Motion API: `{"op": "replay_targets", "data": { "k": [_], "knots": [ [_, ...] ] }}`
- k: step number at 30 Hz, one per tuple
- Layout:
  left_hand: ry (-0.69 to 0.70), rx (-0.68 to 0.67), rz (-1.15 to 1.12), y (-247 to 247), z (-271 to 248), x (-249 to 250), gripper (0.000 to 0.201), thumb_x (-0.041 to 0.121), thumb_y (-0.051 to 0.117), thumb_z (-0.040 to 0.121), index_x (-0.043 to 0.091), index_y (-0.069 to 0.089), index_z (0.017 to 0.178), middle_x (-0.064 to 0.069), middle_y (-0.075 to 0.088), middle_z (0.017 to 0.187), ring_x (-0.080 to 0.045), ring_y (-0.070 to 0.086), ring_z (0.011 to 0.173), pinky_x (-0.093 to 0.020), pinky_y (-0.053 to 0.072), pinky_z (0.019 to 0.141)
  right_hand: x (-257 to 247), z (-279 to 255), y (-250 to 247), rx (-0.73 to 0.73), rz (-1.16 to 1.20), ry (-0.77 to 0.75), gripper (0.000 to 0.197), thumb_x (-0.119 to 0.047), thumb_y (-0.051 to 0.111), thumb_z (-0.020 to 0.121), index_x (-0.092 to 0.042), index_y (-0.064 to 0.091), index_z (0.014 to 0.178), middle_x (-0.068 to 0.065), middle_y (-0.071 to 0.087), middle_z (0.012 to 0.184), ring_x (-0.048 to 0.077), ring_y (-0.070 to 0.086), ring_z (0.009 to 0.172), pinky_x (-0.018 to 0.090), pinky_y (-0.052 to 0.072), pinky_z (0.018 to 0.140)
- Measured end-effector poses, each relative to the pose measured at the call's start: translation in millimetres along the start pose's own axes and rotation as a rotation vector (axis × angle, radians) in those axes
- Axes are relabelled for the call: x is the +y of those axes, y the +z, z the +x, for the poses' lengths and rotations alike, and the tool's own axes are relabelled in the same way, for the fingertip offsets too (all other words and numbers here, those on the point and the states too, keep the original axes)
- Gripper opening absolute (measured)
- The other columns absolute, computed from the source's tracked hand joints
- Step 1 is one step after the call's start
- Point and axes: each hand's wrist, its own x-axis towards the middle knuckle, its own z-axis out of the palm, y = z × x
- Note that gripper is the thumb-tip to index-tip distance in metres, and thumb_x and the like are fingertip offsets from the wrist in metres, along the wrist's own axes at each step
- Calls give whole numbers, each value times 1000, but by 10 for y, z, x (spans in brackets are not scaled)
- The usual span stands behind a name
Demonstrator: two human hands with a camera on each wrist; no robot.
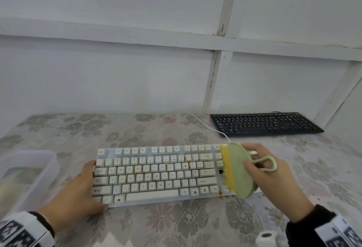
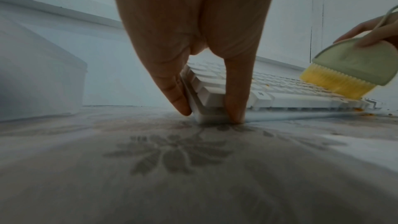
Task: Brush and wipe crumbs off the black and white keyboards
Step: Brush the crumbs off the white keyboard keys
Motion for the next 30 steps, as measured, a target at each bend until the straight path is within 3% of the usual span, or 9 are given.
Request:
{"op": "replay_targets", "data": {
  "k": [3,8,12,15,17,20,23,26,30],
  "knots": [
    [0,-1,-24,4,1,-14,89,11,82,56,31,23,120,17,53,109,0,56,95,-11,44,71,5,-54,-43,-67,7,68,31,-5,55,91,-35,63,98,2,60,60,6,41,43,16,40,38],
    [11,5,-31,9,-5,-6,88,9,81,56,30,25,120,16,54,110,0,57,95,-11,44,71,-208,119,-139,69,57,-29,35,-10,57,89,-43,62,97,3,68,75,29,57,60,37,50,51],
    [11,-2,-36,8,-11,-1,89,10,82,56,30,23,121,15,54,112,-1,57,97,-12,44,74,-265,214,62,66,35,-94,36,-15,54,92,-47,56,108,-3,70,85,27,64,72,44,55,58],
    [18,-21,-58,-8,-9,-15,93,16,82,52,29,25,124,12,54,117,-4,57,102,-19,47,83,-96,178,189,-24,-44,-29,32,-16,52,92,-42,55,110,16,66,81,25,46,53,37,43,48],
    [18,-32,-71,-20,-21,-3,99,29,79,43,29,26,126,11,55,118,-6,57,104,-26,48,89,-34,112,188,-72,-67,4,29,-14,53,91,-39,58,106,14,64,73,14,43,52,34,40,47],
    [15,-20,-81,-23,-34,29,100,40,73,36,30,26,124,12,54,117,-6,57,105,-27,48,90,-95,74,85,-100,-31,33,32,-9,54,90,-39,63,96,5,58,61,15,42,51,29,38,46],
    [11,-20,-67,-14,-35,52,94,26,82,47,30,25,121,13,53,115,-4,56,101,-20,45,83,-165,122,26,-15,33,-3,32,-11,56,90,-40,62,102,10,67,77,35,54,63,39,47,52],
    [10,-15,-55,-7,-30,42,89,17,83,56,30,24,120,15,52,115,-2,56,100,-17,44,80,-157,119,92,49,28,-46,35,-14,55,92,-49,57,100,5,67,76,28,54,57,39,48,51],
    [15,-10,-75,-8,-20,33,89,15,82,54,30,26,120,15,53,114,-3,56,101,-19,45,82,-18,14,152,-64,-55,-16,33,-13,54,91,-44,58,102,9,65,74,25,51,57,37,44,49]
  ]
}}
